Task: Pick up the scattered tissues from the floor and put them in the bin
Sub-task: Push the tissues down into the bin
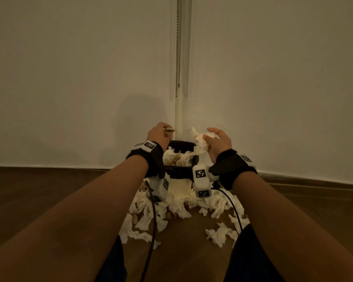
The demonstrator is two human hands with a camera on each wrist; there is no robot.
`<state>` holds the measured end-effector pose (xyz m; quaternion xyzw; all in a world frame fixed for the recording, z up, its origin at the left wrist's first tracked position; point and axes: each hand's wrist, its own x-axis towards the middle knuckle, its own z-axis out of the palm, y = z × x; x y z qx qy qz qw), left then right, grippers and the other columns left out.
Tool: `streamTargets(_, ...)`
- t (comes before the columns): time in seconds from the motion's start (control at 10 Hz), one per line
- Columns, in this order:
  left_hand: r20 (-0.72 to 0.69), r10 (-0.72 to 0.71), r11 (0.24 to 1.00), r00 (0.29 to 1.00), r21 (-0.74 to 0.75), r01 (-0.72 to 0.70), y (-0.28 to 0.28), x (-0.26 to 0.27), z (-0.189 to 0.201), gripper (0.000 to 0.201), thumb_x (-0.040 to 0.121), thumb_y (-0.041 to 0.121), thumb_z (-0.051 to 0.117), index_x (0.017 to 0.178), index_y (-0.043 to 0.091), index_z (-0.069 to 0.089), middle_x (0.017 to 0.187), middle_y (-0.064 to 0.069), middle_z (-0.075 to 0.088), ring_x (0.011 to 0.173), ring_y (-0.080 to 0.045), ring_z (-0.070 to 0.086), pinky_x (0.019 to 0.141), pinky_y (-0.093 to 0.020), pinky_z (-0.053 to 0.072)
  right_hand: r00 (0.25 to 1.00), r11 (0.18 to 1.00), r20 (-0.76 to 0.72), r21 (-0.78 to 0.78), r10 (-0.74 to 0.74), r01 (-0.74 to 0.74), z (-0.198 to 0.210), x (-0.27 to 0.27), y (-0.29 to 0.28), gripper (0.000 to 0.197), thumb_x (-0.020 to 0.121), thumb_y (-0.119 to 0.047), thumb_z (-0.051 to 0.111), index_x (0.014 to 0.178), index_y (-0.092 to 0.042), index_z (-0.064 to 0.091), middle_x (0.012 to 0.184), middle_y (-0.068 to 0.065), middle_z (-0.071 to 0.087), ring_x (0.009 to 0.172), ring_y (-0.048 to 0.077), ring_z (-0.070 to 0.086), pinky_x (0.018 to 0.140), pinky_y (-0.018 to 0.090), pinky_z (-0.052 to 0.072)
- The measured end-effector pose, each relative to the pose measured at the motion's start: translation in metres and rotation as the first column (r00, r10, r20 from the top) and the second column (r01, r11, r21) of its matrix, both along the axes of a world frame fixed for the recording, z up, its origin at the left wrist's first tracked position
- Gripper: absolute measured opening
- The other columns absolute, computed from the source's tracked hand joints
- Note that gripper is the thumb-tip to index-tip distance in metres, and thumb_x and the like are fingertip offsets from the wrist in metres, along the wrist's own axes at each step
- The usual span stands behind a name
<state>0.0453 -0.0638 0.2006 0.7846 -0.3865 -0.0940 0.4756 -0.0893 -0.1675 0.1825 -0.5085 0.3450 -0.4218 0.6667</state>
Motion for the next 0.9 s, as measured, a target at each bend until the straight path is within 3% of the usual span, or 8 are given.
streamTargets(0.1, -0.044, 0.014, 0.997, 0.999, 0.071, -0.011, 0.0, 0.009, -0.01, 0.023, 0.09, 0.004, 0.047, 0.11, 0.006, 0.059, 0.105, -0.019, 0.066, 0.092, -0.034, 0.064, 0.085, -0.042, 0.053, 0.999, 1.0, -0.042, 0.0, -0.027, 0.027, -0.015, 0.007, -0.018, 0.024, 0.086, 0.008, 0.056, 0.109, 0.004, 0.063, 0.11, 0.023, 0.061, 0.097, 0.028, 0.057, 0.097, 0.041, 0.047)
streamTargets(0.3, 0.085, 0.107, 0.964, 0.991, 0.237, -0.125, -0.023, 0.039, -0.046, 0.033, 0.096, 0.011, 0.043, 0.128, 0.009, 0.048, 0.135, -0.02, 0.038, 0.115, -0.036, 0.048, 0.093, -0.033, 0.041, 0.992, 0.985, -0.094, 0.158, 0.082, -0.066, -0.044, 0.042, -0.046, 0.036, 0.096, -0.006, 0.044, 0.132, 0.001, 0.047, 0.141, 0.021, 0.044, 0.13, 0.035, 0.043, 0.103, 0.037, 0.04)
streamTargets(0.4, 0.064, 0.042, 0.98, 0.997, 0.19, -0.054, -0.049, 0.058, -0.068, 0.031, 0.094, 0.008, 0.044, 0.125, 0.005, 0.051, 0.129, -0.021, 0.045, 0.111, -0.033, 0.052, 0.099, -0.032, 0.042, 0.988, 0.979, -0.083, 0.167, 0.131, -0.116, -0.058, 0.074, -0.056, 0.04, 0.095, 0.007, 0.035, 0.133, 0.0, 0.045, 0.144, 0.02, 0.04, 0.133, 0.034, 0.04, 0.101, 0.033, 0.04)
streamTargets(0.5, 0.038, 0.001, 0.984, 0.999, 0.18, -0.008, -0.068, 0.072, -0.085, 0.027, 0.092, 0.013, 0.051, 0.119, 0.01, 0.055, 0.116, -0.019, 0.058, 0.098, -0.032, 0.061, 0.087, -0.041, 0.052, 0.964, 0.99, -0.235, 0.088, 0.128, -0.11, -0.071, 0.101, -0.068, 0.04, 0.092, 0.008, 0.038, 0.128, -0.001, 0.052, 0.137, 0.019, 0.049, 0.125, 0.032, 0.049, 0.095, 0.031, 0.046)
streamTargets(0.6, 0.046, -0.048, 0.972, 0.998, 0.233, 0.036, -0.085, 0.087, -0.1, 0.02, 0.091, 0.025, 0.055, 0.111, 0.02, 0.055, 0.104, -0.009, 0.061, 0.074, -0.023, 0.067, 0.063, -0.034, 0.056, 0.944, 0.996, -0.324, 0.079, 0.07, -0.047, -0.085, 0.119, -0.088, 0.035, 0.092, -0.004, 0.049, 0.127, -0.005, 0.055, 0.131, 0.014, 0.056, 0.12, 0.029, 0.054, 0.097, 0.026, 0.045)
streamTargets(0.7, 0.116, -0.061, 0.968, 0.991, 0.247, 0.031, -0.104, 0.099, -0.117, 0.02, 0.089, 0.025, 0.059, 0.108, 0.022, 0.057, 0.103, -0.01, 0.06, 0.078, -0.023, 0.064, 0.069, -0.033, 0.055, 0.894, 0.999, -0.447, 0.041, 0.02, -0.002, -0.104, 0.129, -0.101, 0.038, 0.091, -0.021, 0.057, 0.128, -0.011, 0.058, 0.127, 0.008, 0.06, 0.116, 0.027, 0.055, 0.091, 0.021, 0.041)
streamTargets(0.8, 0.153, -0.092, 0.957, 0.984, 0.287, 0.045, -0.117, 0.109, -0.135, 0.032, 0.091, 0.022, 0.055, 0.123, 0.017, 0.054, 0.119, -0.013, 0.058, 0.105, -0.027, 0.057, 0.089, -0.032, 0.047, 0.832, 1.0, -0.555, -0.015, -0.002, -0.008, -0.12, 0.139, -0.107, 0.04, 0.092, -0.026, 0.054, 0.13, -0.013, 0.056, 0.13, 0.008, 0.058, 0.119, 0.029, 0.053, 0.103, 0.033, 0.042)
streamTargets(0.9, 0.129, -0.134, 0.915, 0.983, 0.397, 0.073, -0.119, 0.111, -0.146, 0.047, 0.097, 0.023, 0.043, 0.143, 0.018, 0.033, 0.135, -0.015, 0.049, 0.121, -0.03, 0.049, 0.1, -0.034, 0.039, 0.748, 0.989, -0.662, -0.072, 0.048, -0.127, -0.128, 0.146, -0.108, 0.044, 0.097, -0.012, 0.044, 0.141, -0.009, 0.041, 0.145, 0.011, 0.042, 0.131, 0.028, 0.041, 0.111, 0.033, 0.032)
